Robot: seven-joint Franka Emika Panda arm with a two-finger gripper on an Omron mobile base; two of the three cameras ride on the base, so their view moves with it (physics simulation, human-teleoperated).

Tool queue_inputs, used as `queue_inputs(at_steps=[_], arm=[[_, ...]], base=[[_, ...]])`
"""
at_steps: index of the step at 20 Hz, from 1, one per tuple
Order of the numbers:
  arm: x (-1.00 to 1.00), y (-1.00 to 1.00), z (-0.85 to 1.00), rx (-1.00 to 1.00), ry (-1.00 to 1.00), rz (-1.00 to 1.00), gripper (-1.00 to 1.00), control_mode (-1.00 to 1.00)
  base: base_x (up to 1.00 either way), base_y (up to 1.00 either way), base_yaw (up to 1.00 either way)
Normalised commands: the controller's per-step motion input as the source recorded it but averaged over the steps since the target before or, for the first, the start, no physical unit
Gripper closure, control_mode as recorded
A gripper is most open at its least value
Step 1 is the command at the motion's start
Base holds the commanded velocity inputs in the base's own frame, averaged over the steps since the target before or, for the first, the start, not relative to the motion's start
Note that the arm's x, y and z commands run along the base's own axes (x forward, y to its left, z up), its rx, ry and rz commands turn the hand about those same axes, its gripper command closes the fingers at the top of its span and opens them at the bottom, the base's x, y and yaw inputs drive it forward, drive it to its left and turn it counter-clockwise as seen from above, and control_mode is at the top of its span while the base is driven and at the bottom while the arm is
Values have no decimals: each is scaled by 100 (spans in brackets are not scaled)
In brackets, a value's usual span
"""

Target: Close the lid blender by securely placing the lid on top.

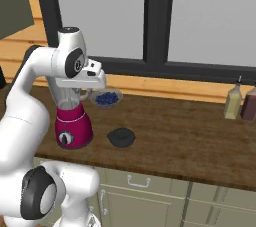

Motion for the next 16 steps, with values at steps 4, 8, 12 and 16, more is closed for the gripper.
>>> queue_inputs(at_steps=[4,8,12,16], arm=[[-9,-15,-14,4,1,-4,-100,-100],[3,-22,-44,0,16,0,-100,-100],[4,-77,-78,1,10,-1,-100,-100],[19,-75,-93,3,12,-5,-100,-100]], base=[[0,0,0],[0,0,0],[0,0,0],[0,0,0]])
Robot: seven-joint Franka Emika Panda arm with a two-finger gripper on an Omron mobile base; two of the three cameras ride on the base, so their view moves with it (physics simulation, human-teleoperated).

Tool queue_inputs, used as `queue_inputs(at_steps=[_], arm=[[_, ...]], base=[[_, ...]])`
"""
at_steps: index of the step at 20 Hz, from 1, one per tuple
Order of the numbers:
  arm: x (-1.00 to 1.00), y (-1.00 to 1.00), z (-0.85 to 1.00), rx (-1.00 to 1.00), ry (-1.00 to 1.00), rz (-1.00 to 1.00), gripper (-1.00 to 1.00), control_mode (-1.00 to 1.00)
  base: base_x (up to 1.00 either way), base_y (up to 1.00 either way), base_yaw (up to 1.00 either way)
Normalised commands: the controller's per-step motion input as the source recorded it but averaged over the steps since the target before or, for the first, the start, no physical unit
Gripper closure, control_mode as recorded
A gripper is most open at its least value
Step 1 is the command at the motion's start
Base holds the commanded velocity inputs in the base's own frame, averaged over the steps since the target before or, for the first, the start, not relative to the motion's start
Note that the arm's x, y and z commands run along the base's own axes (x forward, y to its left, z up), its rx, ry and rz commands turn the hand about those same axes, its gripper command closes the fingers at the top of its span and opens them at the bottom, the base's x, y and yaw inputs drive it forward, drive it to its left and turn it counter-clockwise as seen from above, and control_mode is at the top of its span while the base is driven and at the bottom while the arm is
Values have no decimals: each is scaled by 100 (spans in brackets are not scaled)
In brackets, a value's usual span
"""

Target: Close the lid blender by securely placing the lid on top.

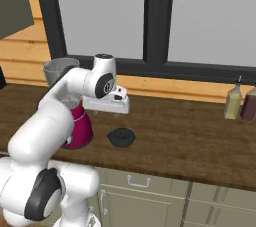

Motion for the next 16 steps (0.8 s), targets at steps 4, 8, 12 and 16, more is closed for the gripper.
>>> queue_inputs(at_steps=[4,8,12,16], arm=[[25,-36,-100,1,1,-8,-100,-100],[42,0,-89,0,0,-14,-100,-100],[46,0,-51,0,1,-7,-100,-100],[37,0,-29,0,0,-3,-100,-100]], base=[[0,0,0],[0,0,0],[0,0,0],[0,0,0]])
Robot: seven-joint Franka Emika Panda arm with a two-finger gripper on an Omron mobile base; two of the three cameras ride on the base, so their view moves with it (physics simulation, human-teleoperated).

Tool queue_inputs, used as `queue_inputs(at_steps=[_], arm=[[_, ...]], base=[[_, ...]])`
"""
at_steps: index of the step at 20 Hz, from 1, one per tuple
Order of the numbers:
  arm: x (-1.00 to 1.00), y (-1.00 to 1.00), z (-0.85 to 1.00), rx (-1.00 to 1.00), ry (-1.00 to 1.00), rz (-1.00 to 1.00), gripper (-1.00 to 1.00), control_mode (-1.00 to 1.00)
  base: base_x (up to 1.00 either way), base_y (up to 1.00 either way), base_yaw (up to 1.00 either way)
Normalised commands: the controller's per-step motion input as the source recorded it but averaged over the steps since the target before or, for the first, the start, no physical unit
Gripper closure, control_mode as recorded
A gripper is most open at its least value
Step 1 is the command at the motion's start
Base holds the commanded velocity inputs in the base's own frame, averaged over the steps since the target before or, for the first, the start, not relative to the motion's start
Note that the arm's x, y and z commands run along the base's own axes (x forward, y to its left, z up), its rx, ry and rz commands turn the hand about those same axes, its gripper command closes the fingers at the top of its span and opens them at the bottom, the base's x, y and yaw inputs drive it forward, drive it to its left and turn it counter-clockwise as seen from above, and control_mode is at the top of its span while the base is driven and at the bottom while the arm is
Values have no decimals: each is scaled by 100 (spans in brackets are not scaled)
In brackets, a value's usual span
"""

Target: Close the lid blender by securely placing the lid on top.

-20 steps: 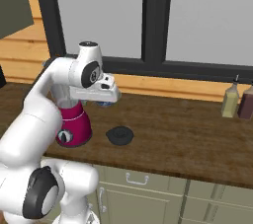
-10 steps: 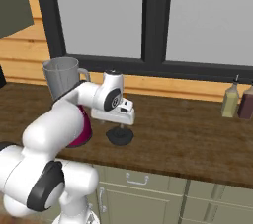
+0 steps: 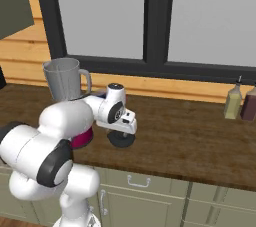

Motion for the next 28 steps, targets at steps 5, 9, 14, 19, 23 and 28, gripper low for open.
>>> queue_inputs(at_steps=[5,9,14,19,23,28], arm=[[31,-3,-26,0,0,0,-100,-100],[21,0,-34,0,0,0,-100,-100],[5,-1,-30,0,-1,0,-100,-100],[10,0,-21,0,-2,0,-100,-100],[21,0,-16,0,-2,0,-100,-100],[24,0,-39,-1,-4,0,-100,-100]], base=[[0,0,0],[0,0,0],[0,0,0],[0,0,0],[0,0,0],[0,0,0]])
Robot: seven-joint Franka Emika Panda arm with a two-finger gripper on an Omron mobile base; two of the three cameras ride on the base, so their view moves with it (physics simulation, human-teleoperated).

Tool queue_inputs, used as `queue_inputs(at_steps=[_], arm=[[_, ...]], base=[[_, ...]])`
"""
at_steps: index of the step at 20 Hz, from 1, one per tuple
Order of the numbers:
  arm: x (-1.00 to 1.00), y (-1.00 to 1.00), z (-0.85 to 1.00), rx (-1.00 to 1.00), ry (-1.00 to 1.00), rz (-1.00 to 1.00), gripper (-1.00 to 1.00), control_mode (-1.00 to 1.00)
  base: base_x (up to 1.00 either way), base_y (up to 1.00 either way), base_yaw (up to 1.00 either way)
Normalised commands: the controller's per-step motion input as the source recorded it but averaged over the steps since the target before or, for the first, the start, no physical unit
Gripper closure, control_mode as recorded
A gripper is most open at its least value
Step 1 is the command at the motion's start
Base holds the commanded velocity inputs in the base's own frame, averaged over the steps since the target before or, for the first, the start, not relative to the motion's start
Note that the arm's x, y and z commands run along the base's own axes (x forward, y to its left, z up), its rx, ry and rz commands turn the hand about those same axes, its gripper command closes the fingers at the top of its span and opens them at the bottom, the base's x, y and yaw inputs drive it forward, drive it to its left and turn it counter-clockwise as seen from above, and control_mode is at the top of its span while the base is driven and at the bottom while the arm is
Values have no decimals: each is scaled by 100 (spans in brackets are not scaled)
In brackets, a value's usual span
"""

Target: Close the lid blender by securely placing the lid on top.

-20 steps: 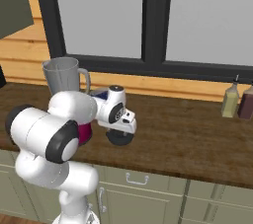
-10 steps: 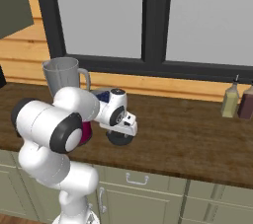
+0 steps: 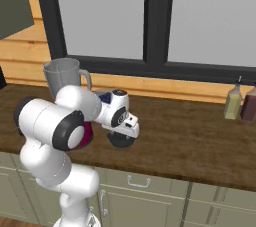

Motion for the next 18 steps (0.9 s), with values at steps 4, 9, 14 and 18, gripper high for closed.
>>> queue_inputs(at_steps=[4,9,14,18], arm=[[9,0,-37,-1,-6,0,100,-100],[0,0,-28,0,-1,0,100,-100],[-11,1,-10,0,0,0,100,-100],[-36,3,44,0,-7,0,100,-100]], base=[[0,0,0],[0,0,0],[0,0,0],[0,0,0]])
